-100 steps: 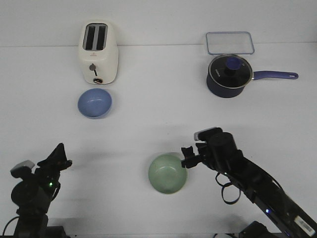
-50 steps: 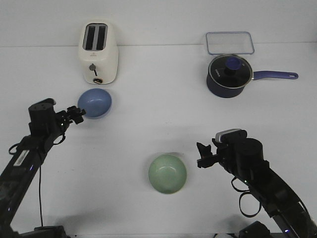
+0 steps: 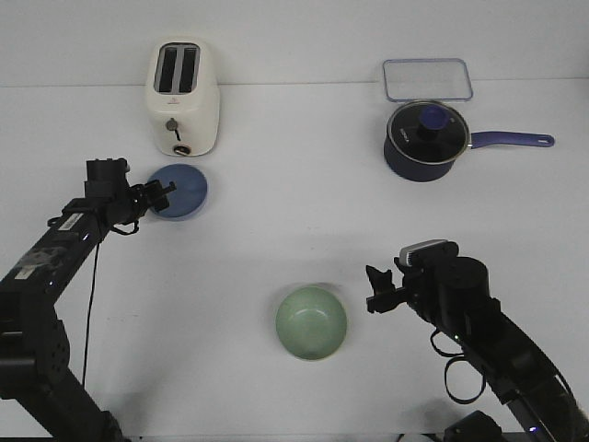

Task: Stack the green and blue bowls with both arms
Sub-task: 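Reach the left gripper to the blue bowl's rim and grasp it, then lift the blue bowl and lower it into the green bowl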

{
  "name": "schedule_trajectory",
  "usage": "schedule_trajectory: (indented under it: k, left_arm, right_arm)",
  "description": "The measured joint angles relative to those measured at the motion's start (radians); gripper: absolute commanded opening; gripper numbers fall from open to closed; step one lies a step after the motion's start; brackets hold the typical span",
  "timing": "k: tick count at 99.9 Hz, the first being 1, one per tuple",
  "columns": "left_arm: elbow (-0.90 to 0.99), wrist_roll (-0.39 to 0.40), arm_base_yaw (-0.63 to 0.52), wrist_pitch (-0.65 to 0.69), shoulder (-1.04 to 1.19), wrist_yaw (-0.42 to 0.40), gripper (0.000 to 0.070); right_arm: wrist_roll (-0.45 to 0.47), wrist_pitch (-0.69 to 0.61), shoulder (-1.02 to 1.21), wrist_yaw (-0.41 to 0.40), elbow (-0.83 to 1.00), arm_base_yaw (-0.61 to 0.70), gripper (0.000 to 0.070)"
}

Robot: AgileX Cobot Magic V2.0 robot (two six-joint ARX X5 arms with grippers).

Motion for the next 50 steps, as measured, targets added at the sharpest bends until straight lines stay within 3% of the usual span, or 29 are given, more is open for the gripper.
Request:
schedule_trajectory:
  k: [32,42,50]
  left_arm:
    - [0.010,0.049,-0.026,-0.113,-0.086,0.100,0.0013]
    - [0.010,0.098,-0.074,-0.158,-0.196,0.109,0.0013]
    - [0.011,0.122,-0.127,-0.193,-0.284,0.164,0.0013]
  right_arm:
    - [-0.031,-0.024,0.000,0.115,0.000,-0.022,0.0417]
    - [-0.064,-0.031,0.000,0.122,0.000,-0.079,0.0417]
    - [-0.092,-0.034,0.000,0.122,0.000,-0.149,0.0417]
